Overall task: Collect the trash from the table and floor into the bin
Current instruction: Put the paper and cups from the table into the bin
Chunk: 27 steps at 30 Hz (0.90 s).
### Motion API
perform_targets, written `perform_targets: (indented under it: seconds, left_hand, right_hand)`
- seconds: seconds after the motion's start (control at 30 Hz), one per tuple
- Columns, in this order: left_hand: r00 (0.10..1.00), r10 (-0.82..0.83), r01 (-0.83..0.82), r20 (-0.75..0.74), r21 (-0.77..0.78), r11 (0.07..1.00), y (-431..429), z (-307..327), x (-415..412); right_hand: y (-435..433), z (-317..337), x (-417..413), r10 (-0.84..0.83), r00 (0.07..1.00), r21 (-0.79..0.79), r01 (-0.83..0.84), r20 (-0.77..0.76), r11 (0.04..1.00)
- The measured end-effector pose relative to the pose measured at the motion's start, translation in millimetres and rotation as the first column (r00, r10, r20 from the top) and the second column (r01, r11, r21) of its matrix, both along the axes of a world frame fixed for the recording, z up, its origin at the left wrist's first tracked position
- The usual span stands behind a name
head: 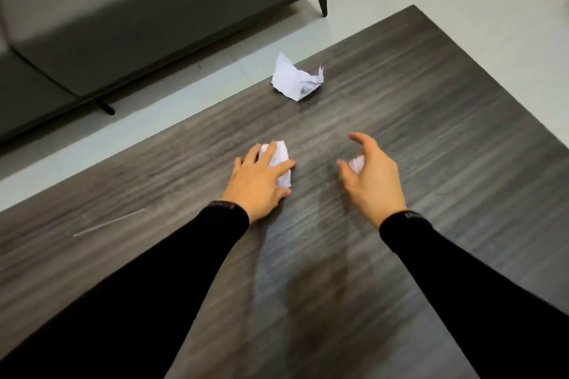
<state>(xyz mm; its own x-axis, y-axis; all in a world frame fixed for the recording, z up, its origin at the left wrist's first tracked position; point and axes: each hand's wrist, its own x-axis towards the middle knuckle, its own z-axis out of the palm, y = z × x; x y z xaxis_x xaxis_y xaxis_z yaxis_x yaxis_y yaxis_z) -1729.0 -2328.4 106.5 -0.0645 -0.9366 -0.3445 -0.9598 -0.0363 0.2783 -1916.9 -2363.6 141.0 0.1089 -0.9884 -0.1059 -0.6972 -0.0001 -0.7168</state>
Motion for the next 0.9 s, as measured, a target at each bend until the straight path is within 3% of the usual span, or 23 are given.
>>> perform_targets:
  seconds: [0.1,0.2,0.27,0.4,0.43,0.5,0.57,0.77,0.9]
  left_hand:
    - [0.998,0.012,-0.018,-0.054,-0.129,0.992,5.3,-14.8,7.8]
    - [0.998,-0.004,0.002,-0.068,-0.031,1.0,11.3,-27.6,14.5]
    - [0.997,-0.003,0.003,-0.081,0.001,1.0,15.4,-35.4,14.9]
    - [0.994,-0.009,0.011,-0.104,0.024,1.0,14.8,-39.8,15.1]
    - [0.995,-0.004,0.009,-0.104,0.042,0.999,15.9,-39.0,14.5]
    - [0.996,0.005,-0.001,-0.091,0.044,0.999,15.8,-37.5,14.3]
    - [0.997,0.009,-0.006,-0.075,0.04,0.999,15.5,-36.5,13.1]
    - [0.999,0.022,-0.022,-0.03,0.008,1.0,15.7,-33.6,11.4]
    - [0.993,0.115,-0.118,-0.027,-0.153,0.981,15.4,-30.5,1.7]
  right_hand:
    - [-49.0,10.2,30.5,0.098,0.989,-0.083,-0.108,-0.113,0.991]
    - [-92.0,12.1,65.5,0.315,0.902,-0.071,-0.349,-0.296,0.934]
    - [-114.3,4.9,82.3,0.402,0.78,-0.005,-0.461,-0.478,0.887]
    - [-139.0,-25.2,88.1,0.557,0.607,0.245,-0.521,-0.567,0.818]
    - [-135.6,-32.6,86.0,0.561,0.615,0.265,-0.508,-0.555,0.819]
    - [-122.8,-40.3,82.8,0.406,0.776,0.145,-0.387,-0.482,0.911]
    - [-102.5,-41.4,80.0,0.257,0.86,0.052,-0.261,-0.442,0.964]
    - [-46.6,-37.7,50.3,0.23,0.854,0.146,-0.182,-0.467,0.972]
    - [1.2,-27.6,10.3,0.139,0.927,0.219,-0.063,-0.35,0.974]
